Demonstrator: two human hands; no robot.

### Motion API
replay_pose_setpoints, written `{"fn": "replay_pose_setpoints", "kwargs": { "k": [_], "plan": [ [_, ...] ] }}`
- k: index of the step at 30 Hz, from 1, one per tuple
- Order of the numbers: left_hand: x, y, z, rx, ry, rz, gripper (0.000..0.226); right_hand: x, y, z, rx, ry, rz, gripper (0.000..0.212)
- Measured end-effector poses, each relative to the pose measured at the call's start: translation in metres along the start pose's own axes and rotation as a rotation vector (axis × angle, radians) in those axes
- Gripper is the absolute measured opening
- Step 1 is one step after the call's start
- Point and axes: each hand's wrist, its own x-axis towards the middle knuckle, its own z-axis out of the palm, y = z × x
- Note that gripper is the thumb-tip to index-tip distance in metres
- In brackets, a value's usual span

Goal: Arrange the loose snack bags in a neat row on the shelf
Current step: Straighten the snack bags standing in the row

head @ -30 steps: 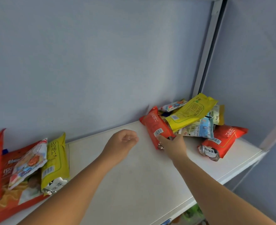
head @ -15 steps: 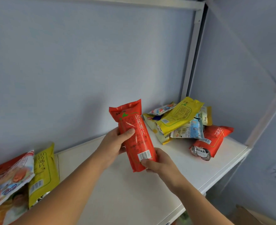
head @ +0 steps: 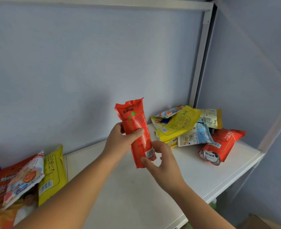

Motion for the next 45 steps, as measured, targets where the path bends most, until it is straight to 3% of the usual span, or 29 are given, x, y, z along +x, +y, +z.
{"fn": "replay_pose_setpoints", "kwargs": {
  "k": [4, 7, 13, 20, 23, 25, 29, 32, 35, 39, 43, 45],
  "plan": [
    [-0.009, 0.012, 0.004, -0.085, -0.111, -0.007, 0.049, 0.01, -0.014, 0.001, 0.195, -0.098, 0.127, 0.081],
    [-0.016, 0.015, -0.002, 0.017, -0.136, 0.027, 0.046, 0.019, -0.015, -0.001, 0.346, -0.141, 0.2, 0.064],
    [-0.027, 0.006, -0.021, 0.025, -0.1, -0.061, 0.059, 0.013, -0.029, -0.004, 0.457, -0.524, 0.184, 0.044],
    [-0.055, 0.004, -0.049, 0.037, 0.152, -0.065, 0.072, 0.01, -0.035, 0.029, 0.496, -0.628, 0.154, 0.062],
    [-0.074, 0.001, -0.071, 0.034, 0.296, -0.053, 0.058, 0.004, -0.044, 0.049, 0.513, -0.708, 0.146, 0.068],
    [-0.09, -0.001, -0.087, 0.036, 0.377, -0.06, 0.048, -0.003, -0.052, 0.066, 0.513, -0.769, 0.126, 0.064],
    [-0.126, -0.006, -0.125, 0.042, 0.496, -0.083, 0.058, -0.028, -0.078, 0.103, 0.537, -0.836, 0.089, 0.055],
    [-0.157, -0.009, -0.156, 0.031, 0.523, -0.093, 0.063, -0.049, -0.1, 0.129, 0.573, -0.869, 0.091, 0.053],
    [-0.184, -0.018, -0.186, -0.017, 0.569, -0.096, 0.048, -0.067, -0.122, 0.155, 0.6, -0.892, 0.075, 0.057],
    [-0.212, -0.034, -0.237, -0.029, 0.578, -0.092, 0.053, -0.093, -0.155, 0.197, 0.655, -0.92, 0.056, 0.043],
    [-0.241, -0.043, -0.305, 0.017, 0.64, -0.091, 0.05, -0.131, -0.192, 0.254, 0.648, -0.913, 0.017, 0.077],
    [-0.256, -0.048, -0.342, 0.035, 0.656, -0.1, 0.048, -0.15, -0.213, 0.283, 0.627, -0.911, -0.023, 0.08]
  ]
}}
